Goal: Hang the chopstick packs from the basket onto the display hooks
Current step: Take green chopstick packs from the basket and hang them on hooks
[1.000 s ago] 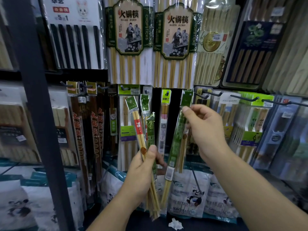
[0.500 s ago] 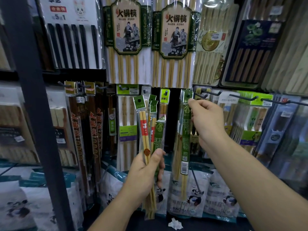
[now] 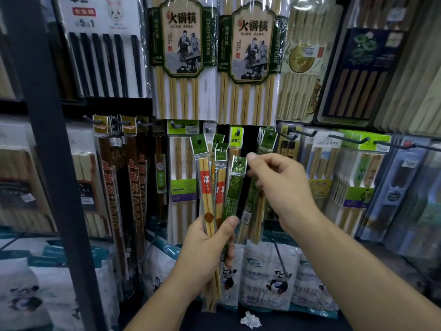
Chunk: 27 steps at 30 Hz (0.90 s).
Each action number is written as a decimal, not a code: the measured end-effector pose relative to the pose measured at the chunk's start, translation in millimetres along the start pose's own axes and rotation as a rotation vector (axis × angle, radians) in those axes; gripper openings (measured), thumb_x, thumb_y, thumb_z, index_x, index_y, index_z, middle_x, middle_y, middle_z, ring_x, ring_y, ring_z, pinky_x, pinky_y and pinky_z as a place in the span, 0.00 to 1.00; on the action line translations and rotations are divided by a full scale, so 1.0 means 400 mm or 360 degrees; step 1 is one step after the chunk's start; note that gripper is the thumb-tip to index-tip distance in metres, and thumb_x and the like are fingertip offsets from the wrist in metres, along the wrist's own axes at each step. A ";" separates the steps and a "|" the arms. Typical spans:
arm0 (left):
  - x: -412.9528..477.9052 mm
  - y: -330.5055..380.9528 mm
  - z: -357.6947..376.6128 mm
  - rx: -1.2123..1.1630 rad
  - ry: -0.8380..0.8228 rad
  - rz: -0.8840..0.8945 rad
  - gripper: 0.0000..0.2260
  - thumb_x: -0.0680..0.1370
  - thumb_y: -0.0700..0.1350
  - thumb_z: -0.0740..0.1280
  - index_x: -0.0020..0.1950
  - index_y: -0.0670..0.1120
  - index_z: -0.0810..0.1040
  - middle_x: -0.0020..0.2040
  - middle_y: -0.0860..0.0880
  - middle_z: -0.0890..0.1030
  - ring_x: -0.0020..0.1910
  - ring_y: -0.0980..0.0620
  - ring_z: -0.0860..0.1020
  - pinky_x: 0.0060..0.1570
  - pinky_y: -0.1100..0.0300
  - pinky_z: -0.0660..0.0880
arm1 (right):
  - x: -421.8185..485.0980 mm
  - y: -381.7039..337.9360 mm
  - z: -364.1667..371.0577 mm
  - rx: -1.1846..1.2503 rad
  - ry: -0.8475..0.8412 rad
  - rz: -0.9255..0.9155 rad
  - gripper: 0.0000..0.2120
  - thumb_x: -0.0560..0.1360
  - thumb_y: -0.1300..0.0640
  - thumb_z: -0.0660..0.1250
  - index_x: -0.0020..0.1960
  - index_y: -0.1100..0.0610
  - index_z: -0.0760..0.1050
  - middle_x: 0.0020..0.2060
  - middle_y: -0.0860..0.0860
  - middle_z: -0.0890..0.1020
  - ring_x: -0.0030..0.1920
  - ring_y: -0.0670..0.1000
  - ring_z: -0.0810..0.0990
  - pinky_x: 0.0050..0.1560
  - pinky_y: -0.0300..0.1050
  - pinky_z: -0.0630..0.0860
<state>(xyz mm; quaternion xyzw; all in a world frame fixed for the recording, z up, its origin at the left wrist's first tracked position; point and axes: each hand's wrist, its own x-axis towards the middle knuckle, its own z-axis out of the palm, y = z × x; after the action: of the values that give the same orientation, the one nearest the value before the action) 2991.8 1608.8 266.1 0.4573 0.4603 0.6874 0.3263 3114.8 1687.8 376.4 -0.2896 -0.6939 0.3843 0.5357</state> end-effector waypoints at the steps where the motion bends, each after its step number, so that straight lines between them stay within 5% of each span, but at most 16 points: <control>1: -0.002 0.000 0.002 0.0004 0.0003 -0.0003 0.22 0.72 0.58 0.73 0.48 0.39 0.75 0.30 0.45 0.78 0.27 0.49 0.76 0.26 0.56 0.76 | -0.005 -0.004 0.003 0.0008 -0.0074 0.0006 0.10 0.78 0.48 0.71 0.40 0.50 0.83 0.31 0.44 0.81 0.32 0.37 0.77 0.36 0.28 0.74; 7: -0.005 0.008 0.008 -0.0109 0.0016 -0.0011 0.22 0.76 0.57 0.70 0.51 0.36 0.75 0.35 0.43 0.80 0.30 0.46 0.80 0.26 0.55 0.77 | -0.004 0.000 0.007 0.0020 -0.0050 0.0016 0.09 0.80 0.53 0.70 0.42 0.52 0.83 0.27 0.41 0.77 0.30 0.39 0.75 0.33 0.30 0.72; 14: 0.004 -0.003 0.006 -0.0175 0.0118 -0.0077 0.17 0.76 0.56 0.69 0.51 0.41 0.78 0.45 0.41 0.87 0.45 0.43 0.87 0.42 0.50 0.84 | 0.034 -0.014 -0.022 0.0081 0.0173 0.0101 0.12 0.83 0.53 0.65 0.42 0.48 0.82 0.26 0.42 0.76 0.27 0.40 0.72 0.28 0.32 0.69; 21: 0.006 -0.011 0.002 0.0042 0.0053 0.0008 0.18 0.77 0.59 0.65 0.44 0.44 0.80 0.35 0.47 0.79 0.37 0.50 0.79 0.39 0.59 0.79 | 0.077 -0.026 -0.035 0.0264 0.0365 0.0138 0.08 0.79 0.54 0.71 0.42 0.51 0.83 0.25 0.41 0.78 0.28 0.38 0.74 0.41 0.40 0.73; 27: 0.003 -0.010 0.004 -0.0006 0.0002 -0.0018 0.20 0.76 0.59 0.66 0.46 0.40 0.79 0.34 0.48 0.79 0.34 0.51 0.78 0.38 0.62 0.78 | 0.092 -0.018 -0.030 0.0342 0.0416 0.0209 0.06 0.78 0.53 0.72 0.44 0.53 0.83 0.24 0.40 0.78 0.26 0.38 0.74 0.38 0.39 0.73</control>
<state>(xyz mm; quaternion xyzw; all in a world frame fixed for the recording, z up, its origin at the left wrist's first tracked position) 2992.7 1611.8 263.1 0.4537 0.4618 0.6866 0.3309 3117.1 1716.5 403.4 -0.3228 -0.5531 0.4494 0.6228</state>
